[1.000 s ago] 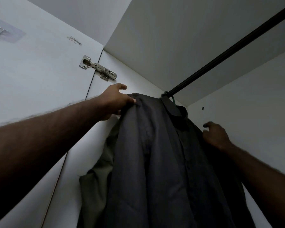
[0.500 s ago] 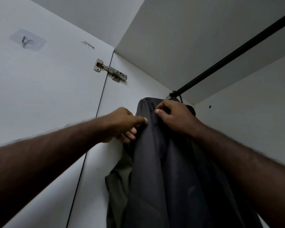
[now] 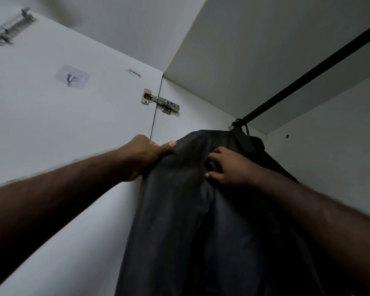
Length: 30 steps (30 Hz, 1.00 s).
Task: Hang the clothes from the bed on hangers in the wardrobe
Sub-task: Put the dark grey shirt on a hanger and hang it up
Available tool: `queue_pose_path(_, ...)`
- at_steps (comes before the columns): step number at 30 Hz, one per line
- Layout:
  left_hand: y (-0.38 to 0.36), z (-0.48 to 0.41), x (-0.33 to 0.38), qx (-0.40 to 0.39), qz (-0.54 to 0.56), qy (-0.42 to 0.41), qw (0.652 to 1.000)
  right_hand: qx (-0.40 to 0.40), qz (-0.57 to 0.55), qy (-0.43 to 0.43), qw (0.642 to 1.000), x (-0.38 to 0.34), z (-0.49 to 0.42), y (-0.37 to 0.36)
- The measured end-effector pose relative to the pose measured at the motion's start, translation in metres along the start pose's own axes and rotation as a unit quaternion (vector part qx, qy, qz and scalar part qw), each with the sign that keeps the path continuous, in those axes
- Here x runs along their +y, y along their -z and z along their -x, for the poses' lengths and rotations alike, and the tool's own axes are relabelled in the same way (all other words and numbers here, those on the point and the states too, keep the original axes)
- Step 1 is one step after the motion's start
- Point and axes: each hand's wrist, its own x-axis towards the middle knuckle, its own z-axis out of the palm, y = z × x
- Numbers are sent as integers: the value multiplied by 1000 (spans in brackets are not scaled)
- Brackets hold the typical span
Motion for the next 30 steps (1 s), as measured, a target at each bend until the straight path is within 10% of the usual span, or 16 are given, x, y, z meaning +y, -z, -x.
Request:
queue_pose_path(8, 69, 39, 34, -82, -228, 81, 967, -15, -11, -8, 1000, -22, 10, -28)
queue_pose_path(15, 82, 90, 47, -69, -144, 24, 987, -57, -123, -22, 991, -33, 7, -35)
queue_pose_path(23, -31, 179, 48, -188, -78, -21, 979, -142, -613, -109, 770, -58, 30, 22)
queue_pose_path(27, -98, 210, 42, -318, -71, -19, 945, -113, -492, -93, 858, -48, 47, 46)
queue_pose_path(30, -108, 213, 33, -263, -96, -142, 949, -144, -433, -114, 883, -28, 70, 62)
